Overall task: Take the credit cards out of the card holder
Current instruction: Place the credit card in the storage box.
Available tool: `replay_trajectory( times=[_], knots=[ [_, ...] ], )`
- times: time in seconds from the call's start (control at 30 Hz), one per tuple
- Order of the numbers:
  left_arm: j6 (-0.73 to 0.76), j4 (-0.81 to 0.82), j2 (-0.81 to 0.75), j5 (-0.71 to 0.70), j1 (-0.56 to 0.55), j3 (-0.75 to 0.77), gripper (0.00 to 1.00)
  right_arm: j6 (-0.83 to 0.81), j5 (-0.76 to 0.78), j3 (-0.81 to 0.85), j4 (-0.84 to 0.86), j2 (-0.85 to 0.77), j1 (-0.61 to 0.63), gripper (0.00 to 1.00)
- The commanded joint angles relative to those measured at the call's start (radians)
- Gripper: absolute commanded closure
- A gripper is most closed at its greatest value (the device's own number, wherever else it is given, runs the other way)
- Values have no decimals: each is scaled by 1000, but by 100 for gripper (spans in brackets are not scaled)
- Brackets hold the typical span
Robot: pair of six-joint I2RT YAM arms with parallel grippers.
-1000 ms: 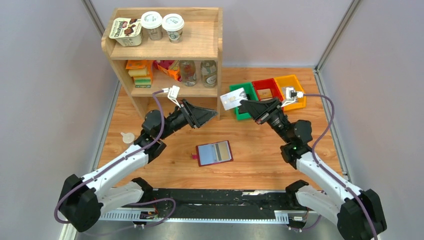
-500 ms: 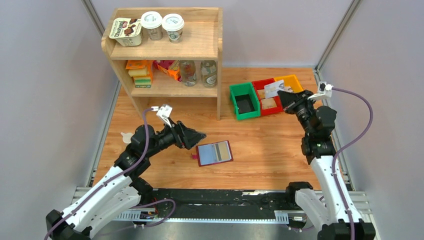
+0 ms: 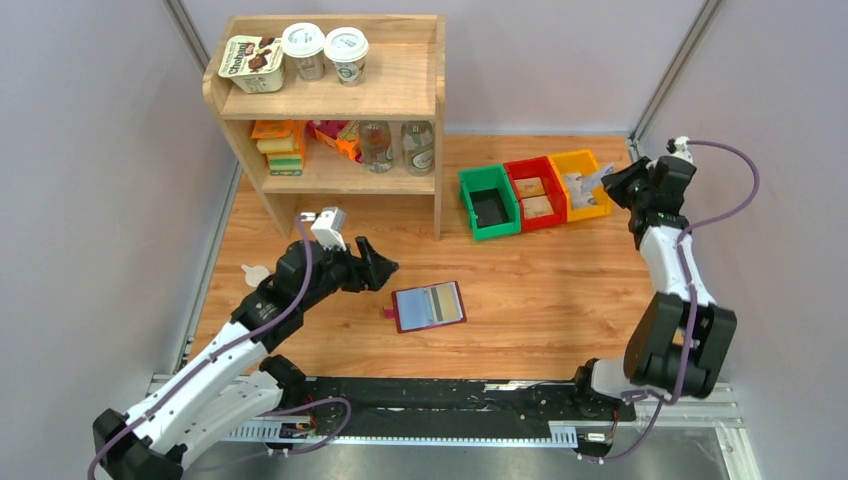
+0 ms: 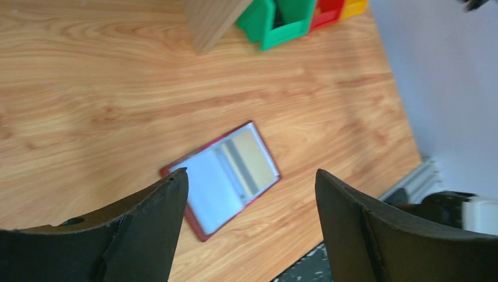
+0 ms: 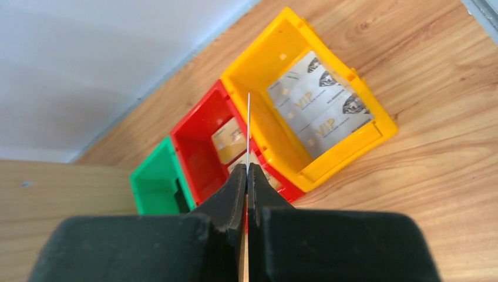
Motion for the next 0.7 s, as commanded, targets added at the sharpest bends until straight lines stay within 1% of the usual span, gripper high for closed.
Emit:
replay_trajectory(
  times=[0.0, 0.03, 0.1, 0.23, 0.4, 0.5, 0.53, 0.57, 0.67],
  knots=[
    [86, -145, 138, -88, 12, 96, 18, -97, 13, 161, -72, 183, -4, 100],
    [93, -173, 163, -88, 13, 113, 21, -112, 7, 189, -77, 216, -7, 100],
    [116, -208, 220, -104, 13, 137, 23, -124, -21, 244, -83, 312, -7, 100],
    [139, -239, 270, -156, 13, 154, 24, -140, -106, 368, -137, 481, -8, 100],
    [152, -228, 279, -173, 13, 138, 24, -129, -165, 440, -132, 608, 2, 100],
    [155, -225, 295, -174, 13, 133, 24, -137, -173, 496, -183, 664, 9, 99],
    [158, -219, 299, -174, 13, 134, 24, -140, -139, 517, -210, 680, 12, 92],
    [158, -219, 309, -173, 13, 134, 24, -140, -96, 536, -259, 688, 12, 79],
    [164, -216, 327, -151, 13, 141, 24, -154, 29, 539, -304, 659, 13, 57]
  ],
)
